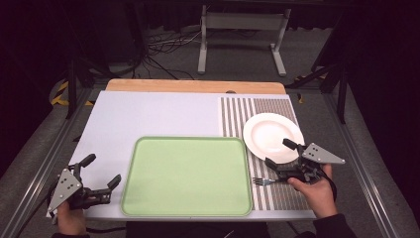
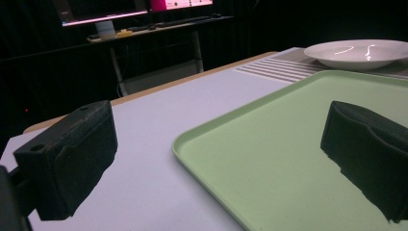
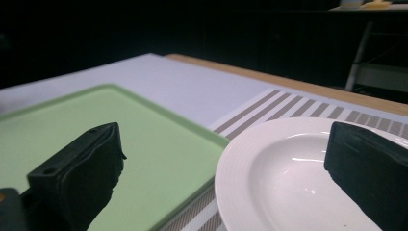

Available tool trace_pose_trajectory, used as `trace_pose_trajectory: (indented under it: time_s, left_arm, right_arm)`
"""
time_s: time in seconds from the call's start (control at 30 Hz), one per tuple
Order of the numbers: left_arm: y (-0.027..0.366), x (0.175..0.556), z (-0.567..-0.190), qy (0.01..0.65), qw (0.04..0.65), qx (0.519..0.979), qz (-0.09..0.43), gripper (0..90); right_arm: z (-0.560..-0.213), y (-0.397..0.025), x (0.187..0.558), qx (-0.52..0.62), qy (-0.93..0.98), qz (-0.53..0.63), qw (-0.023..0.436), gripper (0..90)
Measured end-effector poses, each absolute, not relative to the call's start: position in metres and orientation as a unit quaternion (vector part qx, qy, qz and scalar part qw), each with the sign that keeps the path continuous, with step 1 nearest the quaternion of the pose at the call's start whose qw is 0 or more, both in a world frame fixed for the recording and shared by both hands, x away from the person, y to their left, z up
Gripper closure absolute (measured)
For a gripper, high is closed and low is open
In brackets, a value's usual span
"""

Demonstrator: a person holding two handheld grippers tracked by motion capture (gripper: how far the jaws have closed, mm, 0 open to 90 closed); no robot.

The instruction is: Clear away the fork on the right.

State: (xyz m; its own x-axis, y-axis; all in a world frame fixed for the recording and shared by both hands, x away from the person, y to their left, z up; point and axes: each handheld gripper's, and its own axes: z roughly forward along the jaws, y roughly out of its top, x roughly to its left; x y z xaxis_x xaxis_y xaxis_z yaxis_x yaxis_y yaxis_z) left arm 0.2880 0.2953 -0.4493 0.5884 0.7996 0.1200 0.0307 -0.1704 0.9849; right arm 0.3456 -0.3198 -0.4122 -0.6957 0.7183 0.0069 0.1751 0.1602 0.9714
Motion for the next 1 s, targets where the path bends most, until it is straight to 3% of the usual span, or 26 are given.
trace_pose_trajectory:
  time_s: [0.43,1.0]
  left_arm:
    - [0.294,0.288,-0.449,0.303,0.567,0.686,0.34,0.0]
    - [0.295,0.288,-0.449,0.303,0.567,0.686,0.34,0.0]
  right_arm:
    - [-0.384,-0.314,0.353,0.251,0.837,0.436,0.216,2.8]
    - [-0.364,-0.313,0.364,0.174,0.93,0.274,0.174,12.2]
